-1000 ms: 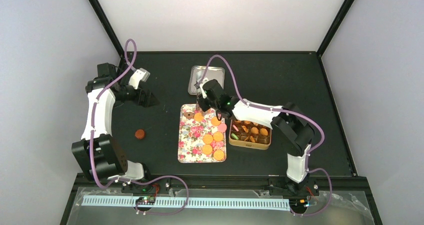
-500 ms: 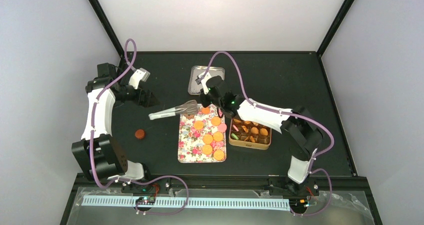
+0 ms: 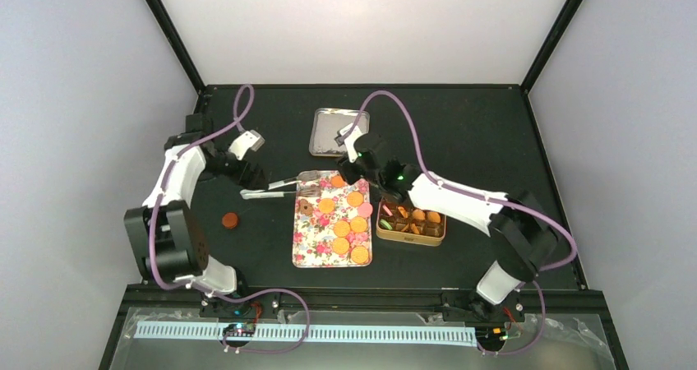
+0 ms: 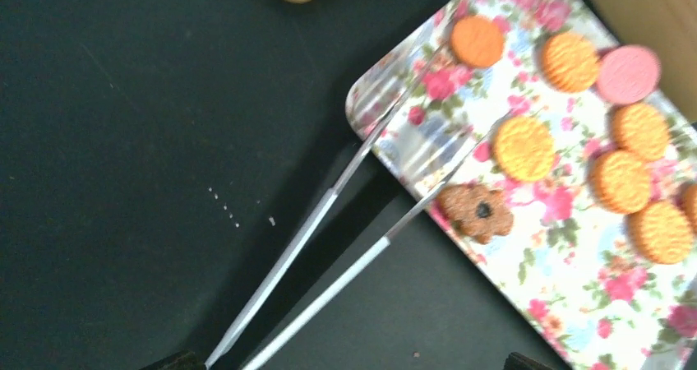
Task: Pack the cookies
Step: Pick up the clamp from the plate.
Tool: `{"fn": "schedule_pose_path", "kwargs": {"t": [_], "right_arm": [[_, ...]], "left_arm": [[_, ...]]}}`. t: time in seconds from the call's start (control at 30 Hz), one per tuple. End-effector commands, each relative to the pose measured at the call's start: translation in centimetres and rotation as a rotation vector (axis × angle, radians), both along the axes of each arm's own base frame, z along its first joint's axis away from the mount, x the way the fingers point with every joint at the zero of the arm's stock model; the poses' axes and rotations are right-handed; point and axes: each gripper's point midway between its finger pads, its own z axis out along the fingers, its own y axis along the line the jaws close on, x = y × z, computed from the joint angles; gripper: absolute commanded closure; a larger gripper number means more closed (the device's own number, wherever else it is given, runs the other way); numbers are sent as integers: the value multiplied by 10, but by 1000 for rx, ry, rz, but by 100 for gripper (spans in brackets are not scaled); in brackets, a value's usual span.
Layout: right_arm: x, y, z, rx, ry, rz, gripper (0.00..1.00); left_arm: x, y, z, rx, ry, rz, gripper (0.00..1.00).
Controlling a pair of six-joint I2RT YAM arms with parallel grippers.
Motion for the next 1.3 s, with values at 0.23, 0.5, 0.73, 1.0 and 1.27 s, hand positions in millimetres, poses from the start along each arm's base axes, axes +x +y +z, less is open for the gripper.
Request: {"fn": "schedule_pose_path", "kwargs": {"t": [0.23, 0.5, 0.73, 1.0, 1.27], "right_arm": [[-26, -40, 66, 145, -100, -56, 31], [-40, -44, 82, 172, -111, -17, 33], [-46, -43, 90, 193, -108, 11, 35], [-52, -44, 96, 197, -108, 32, 38], [-55, -45, 101, 207, -110, 45, 39]], "left_arm": [[58, 9, -66, 280, 47, -97, 34], [64, -1, -96, 349, 73, -171, 51], [55, -6, -119, 399, 92, -272, 59], [46, -11, -135, 429, 104, -338, 72], [24, -22, -125, 422, 98, -406, 92]]}}
